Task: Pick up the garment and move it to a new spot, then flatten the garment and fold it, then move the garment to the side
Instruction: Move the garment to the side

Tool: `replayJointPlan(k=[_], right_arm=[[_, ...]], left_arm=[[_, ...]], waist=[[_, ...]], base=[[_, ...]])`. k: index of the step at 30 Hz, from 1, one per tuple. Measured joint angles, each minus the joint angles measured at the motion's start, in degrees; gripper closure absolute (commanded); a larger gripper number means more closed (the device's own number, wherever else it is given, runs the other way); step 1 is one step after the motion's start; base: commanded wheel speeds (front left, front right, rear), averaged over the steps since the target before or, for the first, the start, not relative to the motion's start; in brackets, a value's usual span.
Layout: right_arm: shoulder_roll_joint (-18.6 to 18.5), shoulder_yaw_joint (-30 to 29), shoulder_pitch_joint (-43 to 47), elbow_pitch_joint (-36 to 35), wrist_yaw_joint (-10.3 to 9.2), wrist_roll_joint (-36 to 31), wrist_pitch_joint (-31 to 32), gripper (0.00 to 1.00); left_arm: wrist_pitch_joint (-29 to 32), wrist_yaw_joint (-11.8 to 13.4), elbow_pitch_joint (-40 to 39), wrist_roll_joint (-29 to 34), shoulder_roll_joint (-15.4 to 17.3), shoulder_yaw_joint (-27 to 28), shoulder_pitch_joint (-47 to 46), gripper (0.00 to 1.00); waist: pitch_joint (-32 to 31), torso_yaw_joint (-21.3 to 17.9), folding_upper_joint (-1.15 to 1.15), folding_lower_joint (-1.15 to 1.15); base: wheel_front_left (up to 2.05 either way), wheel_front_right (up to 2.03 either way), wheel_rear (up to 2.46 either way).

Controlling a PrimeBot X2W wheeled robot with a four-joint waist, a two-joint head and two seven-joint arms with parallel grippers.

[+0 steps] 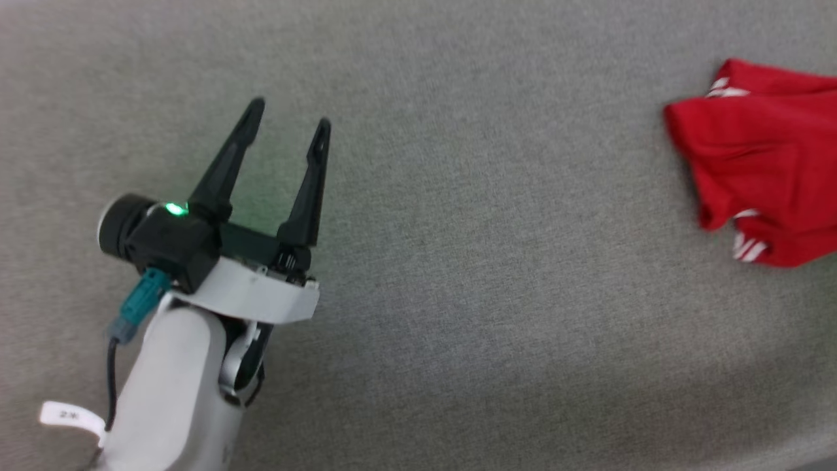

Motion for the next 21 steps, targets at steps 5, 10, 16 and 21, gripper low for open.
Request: replayJointPlan(k=[5,10,16,21], right_arm=[[-1.86,-0.94,-5.16,5.25,0.00,-4.01,-4.42,1.00],[-3.78,0.75,-10.42,9.42,0.00,-10.11,-6.92,1.00],[-4.98,2.35,-15.70,14.60,0.00,-15.75,-9.03,1.00],[-4.02,3.09,-17.83,19.35,0.00,-17.06,-10.49,1.00]], left_arm=[[0.00,0.00,-1.77,0.70,0.81,-1.20,-2.48,0.00],[0.00,0.00,-3.53,1.75,1.41,-1.41,-3.41,0.00],[0.00,0.00,-4.87,2.02,1.91,-0.98,-3.77,0.00],[0.00,0.00,-5.26,2.77,2.25,-1.11,-3.80,0.00]], waist=[[3.01,-0.34,0.00,0.00],[5.03,0.72,0.00,0.00],[6.54,2.75,0.00,0.00],[7.49,3.84,0.00,0.00]], base=[[0.00,0.00,0.00],[0.00,0.00,0.00],[0.00,0.00,0.00],[0.00,0.00,0.00]])
